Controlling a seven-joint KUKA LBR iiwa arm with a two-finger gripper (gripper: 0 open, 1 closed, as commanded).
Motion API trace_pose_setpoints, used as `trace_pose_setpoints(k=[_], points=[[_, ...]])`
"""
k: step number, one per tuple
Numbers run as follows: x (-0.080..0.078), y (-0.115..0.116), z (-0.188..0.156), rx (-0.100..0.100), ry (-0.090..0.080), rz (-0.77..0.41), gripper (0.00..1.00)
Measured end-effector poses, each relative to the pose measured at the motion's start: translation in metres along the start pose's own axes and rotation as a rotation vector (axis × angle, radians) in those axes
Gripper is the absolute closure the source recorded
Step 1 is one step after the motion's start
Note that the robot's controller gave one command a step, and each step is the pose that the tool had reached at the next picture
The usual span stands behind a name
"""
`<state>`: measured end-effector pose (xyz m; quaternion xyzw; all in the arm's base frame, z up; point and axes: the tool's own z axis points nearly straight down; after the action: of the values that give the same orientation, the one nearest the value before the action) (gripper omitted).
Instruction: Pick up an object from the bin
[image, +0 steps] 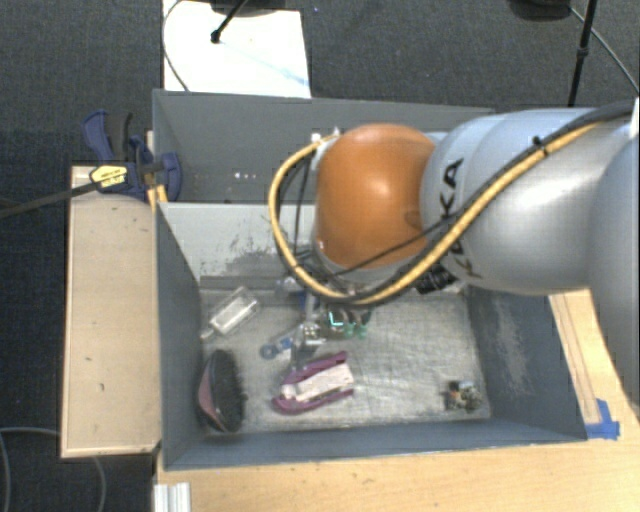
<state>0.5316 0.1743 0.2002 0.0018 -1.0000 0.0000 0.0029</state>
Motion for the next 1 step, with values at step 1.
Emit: trace_pose_setpoints(k=[1], points=[[0.0479,-0.0479,0.1280,0.000,-0.025,-0.428,0.00]])
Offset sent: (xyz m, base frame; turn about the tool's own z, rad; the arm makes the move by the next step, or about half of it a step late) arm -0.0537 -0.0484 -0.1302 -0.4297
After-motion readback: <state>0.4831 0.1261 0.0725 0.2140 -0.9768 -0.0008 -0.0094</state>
